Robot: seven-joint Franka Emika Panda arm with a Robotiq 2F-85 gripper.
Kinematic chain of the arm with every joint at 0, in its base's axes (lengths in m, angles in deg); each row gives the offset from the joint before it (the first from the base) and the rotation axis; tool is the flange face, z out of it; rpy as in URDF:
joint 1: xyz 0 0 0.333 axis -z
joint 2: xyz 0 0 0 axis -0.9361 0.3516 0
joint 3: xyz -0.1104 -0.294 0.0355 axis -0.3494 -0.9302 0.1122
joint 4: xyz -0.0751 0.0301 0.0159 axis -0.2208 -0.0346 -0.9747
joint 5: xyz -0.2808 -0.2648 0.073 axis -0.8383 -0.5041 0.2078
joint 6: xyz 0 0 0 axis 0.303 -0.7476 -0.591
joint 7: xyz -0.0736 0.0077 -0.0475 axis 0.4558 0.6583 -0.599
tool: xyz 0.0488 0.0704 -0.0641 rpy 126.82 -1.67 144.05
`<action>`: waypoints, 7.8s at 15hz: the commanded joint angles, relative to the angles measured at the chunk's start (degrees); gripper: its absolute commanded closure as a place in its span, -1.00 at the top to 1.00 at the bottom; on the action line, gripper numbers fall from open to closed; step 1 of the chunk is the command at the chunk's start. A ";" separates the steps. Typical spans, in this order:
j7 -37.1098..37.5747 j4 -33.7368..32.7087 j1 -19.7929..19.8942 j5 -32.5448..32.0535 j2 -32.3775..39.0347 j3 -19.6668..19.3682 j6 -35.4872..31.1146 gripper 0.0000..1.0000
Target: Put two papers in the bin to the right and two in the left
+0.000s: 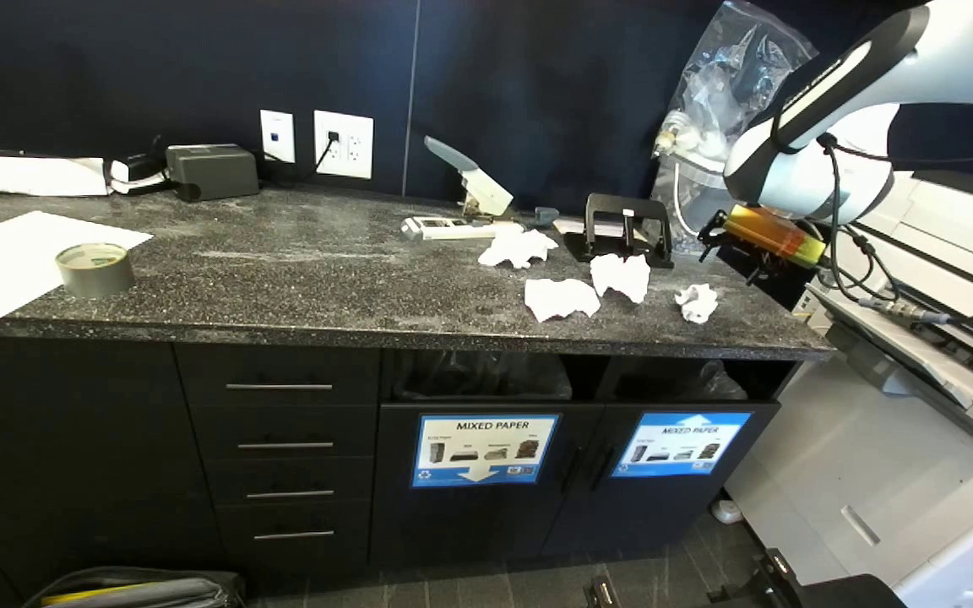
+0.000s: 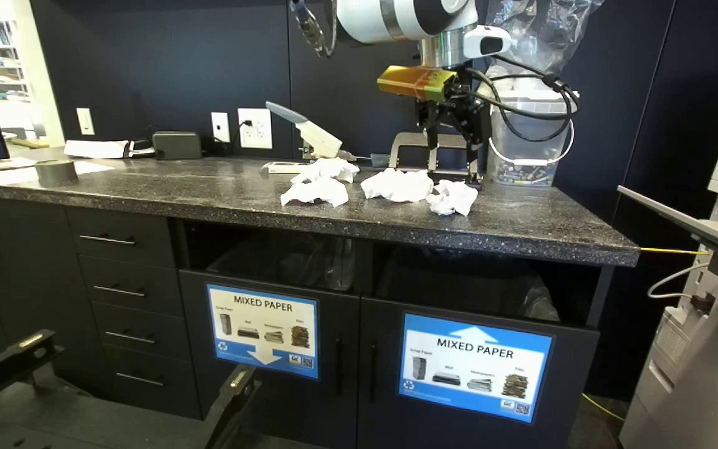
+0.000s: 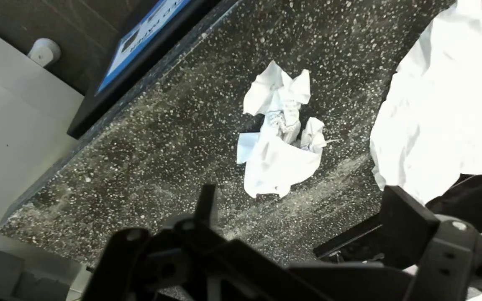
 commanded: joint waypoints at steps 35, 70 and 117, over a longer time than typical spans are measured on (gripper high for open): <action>2.51 -29.02 2.74 2.16 21.25 -1.63 27.47 -0.78; -105.65 14.23 29.07 15.33 4.00 16.44 2.92 -0.71; -123.99 -23.77 61.14 14.95 59.84 60.15 -9.29 1.00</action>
